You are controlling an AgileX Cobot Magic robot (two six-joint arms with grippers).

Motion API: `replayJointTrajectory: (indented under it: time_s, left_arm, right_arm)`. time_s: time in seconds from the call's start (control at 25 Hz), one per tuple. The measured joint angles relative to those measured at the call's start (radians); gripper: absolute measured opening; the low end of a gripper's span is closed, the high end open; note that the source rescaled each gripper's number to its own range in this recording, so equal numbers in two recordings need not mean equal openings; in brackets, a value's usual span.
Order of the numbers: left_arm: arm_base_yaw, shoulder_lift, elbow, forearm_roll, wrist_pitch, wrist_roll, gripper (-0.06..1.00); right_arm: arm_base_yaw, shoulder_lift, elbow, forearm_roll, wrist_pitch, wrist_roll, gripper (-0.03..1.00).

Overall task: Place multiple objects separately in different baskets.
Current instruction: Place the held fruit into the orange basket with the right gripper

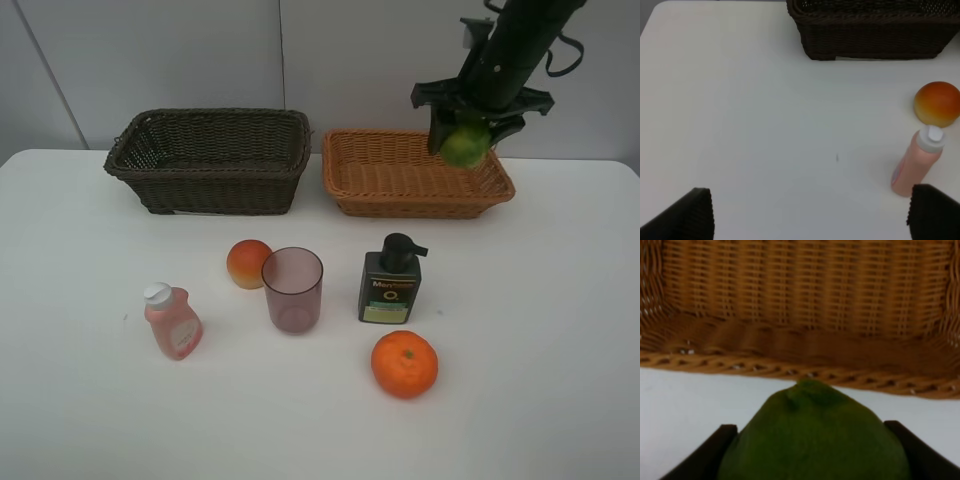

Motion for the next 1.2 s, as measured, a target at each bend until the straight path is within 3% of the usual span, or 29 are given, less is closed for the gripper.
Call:
replayJointTrajectory:
  time_s: [0.28, 0.56, 0.92, 0.96, 1.12, 1.2]
  left_arm:
    - [0.000, 0.000, 0.000, 0.000, 0.000, 0.000, 1.00]
    - [0.000, 0.000, 0.000, 0.000, 0.000, 0.000, 1.00]
    - [0.000, 0.000, 0.000, 0.000, 0.000, 0.000, 1.00]
    - [0.000, 0.000, 0.000, 0.000, 0.000, 0.000, 1.00]
    - [0.000, 0.000, 0.000, 0.000, 0.000, 0.000, 1.00]
    - [0.000, 0.000, 0.000, 0.000, 0.000, 0.000, 1.00]
  right_arm:
    - [0.000, 0.173, -0.178, -0.005, -0.104, -0.001, 0.37]
    - [0.000, 0.313, -0.191, -0.035, -0.228, -0.001, 0.37]
    - [0.000, 0.364, -0.191, -0.037, -0.292, -0.002, 0.37]
    - [0.000, 0.364, -0.191, -0.038, -0.294, -0.002, 0.41]
    - [0.000, 0.364, -0.191, -0.039, -0.298, -0.002, 0.85]
    - [0.000, 0.364, -0.191, -0.039, -0.298, -0.002, 0.94]
